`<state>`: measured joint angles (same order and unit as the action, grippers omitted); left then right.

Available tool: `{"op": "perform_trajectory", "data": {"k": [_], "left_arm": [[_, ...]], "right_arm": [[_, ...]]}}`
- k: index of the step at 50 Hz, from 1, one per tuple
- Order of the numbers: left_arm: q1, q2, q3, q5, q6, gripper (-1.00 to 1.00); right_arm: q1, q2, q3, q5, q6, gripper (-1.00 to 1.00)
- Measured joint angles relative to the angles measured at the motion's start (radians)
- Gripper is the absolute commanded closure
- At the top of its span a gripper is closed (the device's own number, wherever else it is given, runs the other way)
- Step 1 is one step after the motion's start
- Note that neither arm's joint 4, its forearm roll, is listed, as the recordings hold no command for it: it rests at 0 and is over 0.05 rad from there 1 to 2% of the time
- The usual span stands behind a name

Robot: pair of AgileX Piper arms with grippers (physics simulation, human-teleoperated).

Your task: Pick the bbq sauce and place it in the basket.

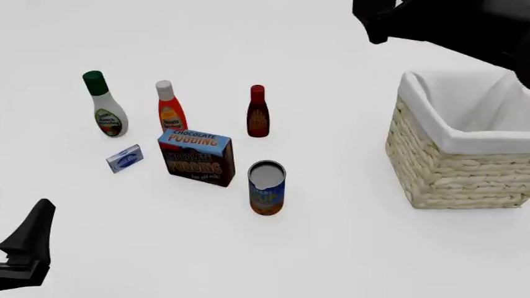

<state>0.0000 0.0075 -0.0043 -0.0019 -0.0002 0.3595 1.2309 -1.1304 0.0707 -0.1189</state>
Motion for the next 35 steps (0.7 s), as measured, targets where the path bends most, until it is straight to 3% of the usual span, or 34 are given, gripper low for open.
{"op": "perform_trajectory", "data": {"k": [35], "left_arm": [[0.0,0.0,0.0,0.0,0.0,-1.0]], "right_arm": [[0.113,0.349,-0.351,0.081,-0.007,-1.0]]}}
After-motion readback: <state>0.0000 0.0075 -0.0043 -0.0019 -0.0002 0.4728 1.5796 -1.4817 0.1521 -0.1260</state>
